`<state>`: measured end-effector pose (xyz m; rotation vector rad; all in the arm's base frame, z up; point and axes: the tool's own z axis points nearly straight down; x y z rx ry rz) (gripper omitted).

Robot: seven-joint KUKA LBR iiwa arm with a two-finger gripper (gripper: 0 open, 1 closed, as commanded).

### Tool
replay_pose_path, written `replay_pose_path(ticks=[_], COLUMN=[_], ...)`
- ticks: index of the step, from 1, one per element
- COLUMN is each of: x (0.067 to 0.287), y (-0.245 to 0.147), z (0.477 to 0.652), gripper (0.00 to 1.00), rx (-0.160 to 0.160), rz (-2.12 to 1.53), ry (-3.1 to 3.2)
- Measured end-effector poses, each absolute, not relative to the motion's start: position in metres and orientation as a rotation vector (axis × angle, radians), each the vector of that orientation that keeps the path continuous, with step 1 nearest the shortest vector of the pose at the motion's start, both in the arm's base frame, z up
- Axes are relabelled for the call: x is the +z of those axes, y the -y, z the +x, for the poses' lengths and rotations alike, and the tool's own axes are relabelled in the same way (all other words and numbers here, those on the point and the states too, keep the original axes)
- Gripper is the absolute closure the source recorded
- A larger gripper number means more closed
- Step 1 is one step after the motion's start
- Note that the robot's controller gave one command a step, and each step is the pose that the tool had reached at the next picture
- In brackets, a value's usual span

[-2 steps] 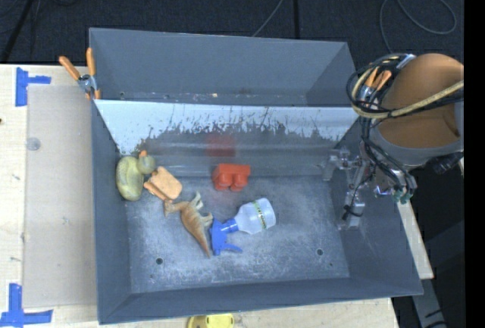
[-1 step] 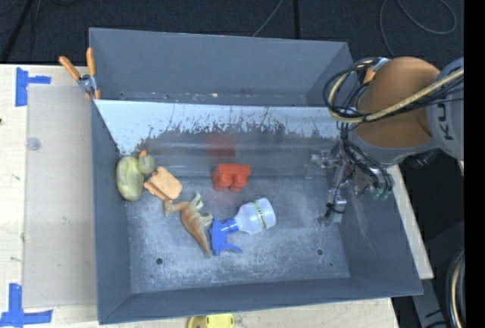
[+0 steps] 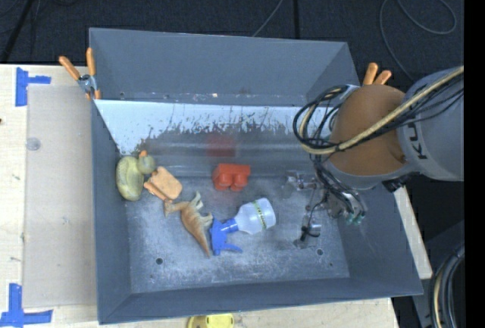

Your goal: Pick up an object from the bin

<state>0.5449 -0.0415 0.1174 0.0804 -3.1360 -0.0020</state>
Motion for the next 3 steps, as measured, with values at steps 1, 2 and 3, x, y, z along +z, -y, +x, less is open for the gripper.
replay_pose_path(ticks=[1,2,3], x=[0.097,0.083,0.074], y=[0.024,0.016,-0.03], z=[0.538,0.553,0.575], gripper=[0.0,0.0,0.0], rx=[-0.008,0.004,-0.006], rz=[0.136,0.226,0.305], ry=[3.132,3.132,3.123])
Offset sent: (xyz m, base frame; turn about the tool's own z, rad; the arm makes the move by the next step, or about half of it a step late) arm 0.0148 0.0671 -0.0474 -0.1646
